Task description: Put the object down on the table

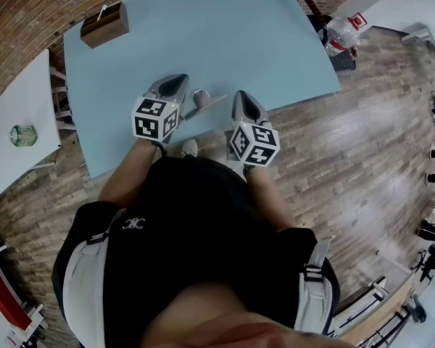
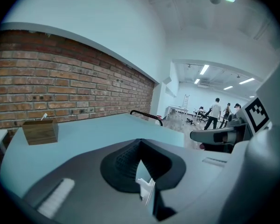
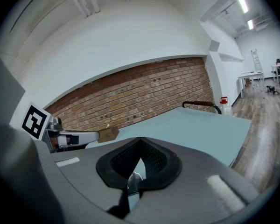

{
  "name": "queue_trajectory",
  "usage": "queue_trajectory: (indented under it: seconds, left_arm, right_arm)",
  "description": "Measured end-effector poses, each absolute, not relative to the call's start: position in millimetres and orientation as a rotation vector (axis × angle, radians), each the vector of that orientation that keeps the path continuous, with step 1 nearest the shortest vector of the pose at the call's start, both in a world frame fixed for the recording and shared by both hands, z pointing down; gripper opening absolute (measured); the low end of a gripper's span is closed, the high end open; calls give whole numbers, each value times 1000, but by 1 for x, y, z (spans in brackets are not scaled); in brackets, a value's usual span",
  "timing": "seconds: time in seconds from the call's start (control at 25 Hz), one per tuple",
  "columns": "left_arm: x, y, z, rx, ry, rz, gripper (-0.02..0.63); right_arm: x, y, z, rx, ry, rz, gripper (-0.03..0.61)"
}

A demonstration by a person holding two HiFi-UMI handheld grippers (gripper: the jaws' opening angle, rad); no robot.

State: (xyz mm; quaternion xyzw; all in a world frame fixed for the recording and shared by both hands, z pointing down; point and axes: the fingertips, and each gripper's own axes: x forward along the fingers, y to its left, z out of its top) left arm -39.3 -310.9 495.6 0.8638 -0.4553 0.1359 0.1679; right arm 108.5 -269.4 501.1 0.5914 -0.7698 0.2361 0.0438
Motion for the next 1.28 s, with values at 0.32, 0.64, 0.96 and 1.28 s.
queue_trajectory:
  seconds: [0.32, 0.64, 0.96, 1.28]
  left_arm:
    - [-55, -312, 510, 2393, -1303, 408, 0]
    - [-45, -309, 577, 2299, -1162, 717, 0]
    - [-22, -308, 639, 2235, -986, 808, 158]
    - [-8, -316, 647, 2217, -1013, 787, 161]
  right_arm:
    - [103, -269, 502, 1799, -2350, 720, 14]
    - [105, -267, 500, 1775, -2354, 702, 12]
    - [137, -249, 504, 1863, -2281, 750, 14]
    - [176, -222, 500, 1983, -2222, 751, 14]
